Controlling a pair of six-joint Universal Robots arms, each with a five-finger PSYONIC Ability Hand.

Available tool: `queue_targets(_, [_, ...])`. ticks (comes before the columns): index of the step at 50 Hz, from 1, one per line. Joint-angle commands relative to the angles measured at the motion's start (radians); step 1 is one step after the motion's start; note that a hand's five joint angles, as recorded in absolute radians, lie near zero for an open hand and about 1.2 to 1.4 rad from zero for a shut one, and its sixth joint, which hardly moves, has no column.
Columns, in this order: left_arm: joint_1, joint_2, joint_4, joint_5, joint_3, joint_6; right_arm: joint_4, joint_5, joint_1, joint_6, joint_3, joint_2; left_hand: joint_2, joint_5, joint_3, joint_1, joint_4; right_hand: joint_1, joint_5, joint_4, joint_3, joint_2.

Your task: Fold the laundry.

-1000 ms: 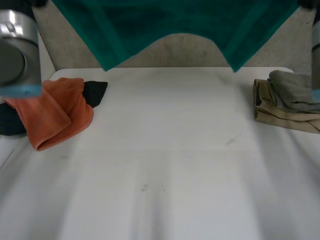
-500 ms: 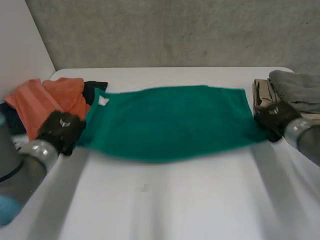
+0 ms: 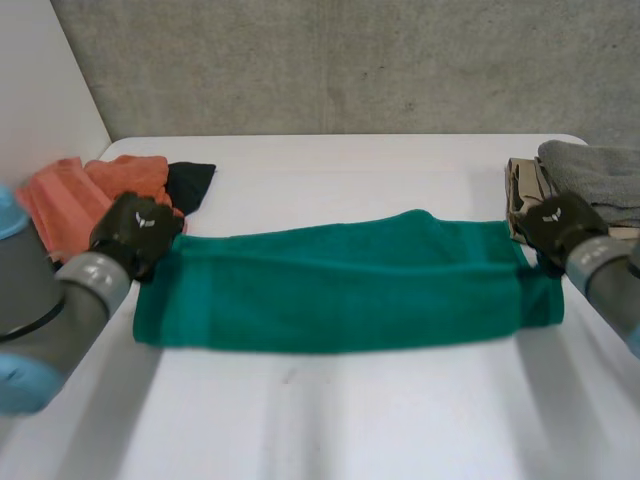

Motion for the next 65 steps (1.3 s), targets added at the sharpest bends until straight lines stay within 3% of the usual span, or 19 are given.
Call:
queue_targets(1, [-0.033, -0.262, 0.045, -0.141, 0.281, -0.028, -0.12, 0.052, 0.036, 0.03, -0.183, 0.162, 0.196, 0.253, 0.2, 0.261, 0.195, 0.282, 0.209, 0.195, 0.205, 0.22])
queue_targets(10, [-0.073, -0.51, 0.048, -0.165, 0.56, -0.029, -0.253, 0.056, 0.087, 0.027, -0.361, 0.352, 0.196, 0.253, 0.2, 0.261, 0.195, 0.282, 0.209, 0.195, 0.205, 0.22])
queue_targets(18, [-0.073, -0.586, 0.057, -0.235, 0.681, -0.026, -0.315, 0.064, 0.089, 0.027, -0.485, 0.464, 0.196, 0.253, 0.2, 0.261, 0.195, 0.282, 0.209, 0.195, 0.205, 0.22])
queue_targets(26, [-0.079, -0.606, 0.079, -0.241, 0.732, -0.035, -0.315, 0.07, 0.089, 0.028, -0.59, 0.546, 0.196, 0.253, 0.2, 0.261, 0.195, 0.282, 0.209, 0.195, 0.205, 0.22])
queue_targets(27, [-0.082, -0.607, 0.083, -0.238, 0.727, -0.035, -0.315, 0.072, 0.089, 0.027, -0.593, 0.549, 0.098, 0.154, 0.101, 0.162, 0.096, 0.03, -0.042, -0.057, -0.047, -0.031])
queue_targets(28, [-0.087, -0.609, 0.088, -0.232, 0.724, -0.032, -0.315, 0.076, 0.089, 0.028, -0.594, 0.554, -0.331, -0.274, -0.327, -0.266, -0.332, -0.94, -1.012, -1.026, -1.017, -1.001])
queue_targets(29, [-0.102, -0.61, 0.091, -0.22, 0.721, -0.026, -0.315, 0.079, 0.089, 0.028, -0.594, 0.554, -1.026, -0.969, -1.022, -0.961, -1.027, -0.94, -1.012, -1.026, -1.017, -1.001])
queue_targets(35, [-0.134, -0.597, 0.093, -0.217, 0.71, -0.039, -0.303, 0.133, 0.098, 0.11, -0.559, 0.483, -1.026, -0.969, -1.022, -0.961, -1.027, -0.94, -1.012, -1.026, -1.017, -1.001])
queue_targets(38, [-0.131, -0.549, 0.09, -0.227, 0.675, -0.04, -0.284, 0.13, 0.086, 0.191, -0.479, 0.367, -1.026, -0.969, -1.022, -0.961, -1.027, -0.94, -1.012, -1.026, -1.017, -1.001])
queue_targets(43, [-0.127, -0.408, 0.087, -0.22, 0.55, -0.052, -0.154, 0.038, 0.073, 0.263, -0.36, 0.158, -1.026, -0.969, -1.022, -0.961, -1.027, -0.94, -1.012, -1.026, -1.017, -1.001])
queue_targets(47, [-0.125, -0.29, 0.093, -0.212, 0.421, -0.083, 0.0, -0.022, 0.031, 0.28, -0.295, 0.078, -1.026, -0.969, -1.022, -0.961, -1.027, -0.895, -0.968, -0.982, -0.972, -0.957])
queue_targets(54, [-0.127, -0.155, 0.099, -0.2, 0.241, -0.192, 0.197, -0.065, -0.049, 0.285, -0.19, 0.063, -1.026, -0.969, -1.022, -0.961, -1.027, -0.593, -0.665, -0.679, -0.669, -0.654])
queue_targets(65, [-0.137, -0.132, 0.136, -0.155, 0.155, -0.238, 0.047, -0.129, -0.086, 0.288, -0.123, 0.159, -1.026, -0.969, -1.022, -0.961, -1.027, -0.578, -0.65, -0.664, -0.654, -0.639])
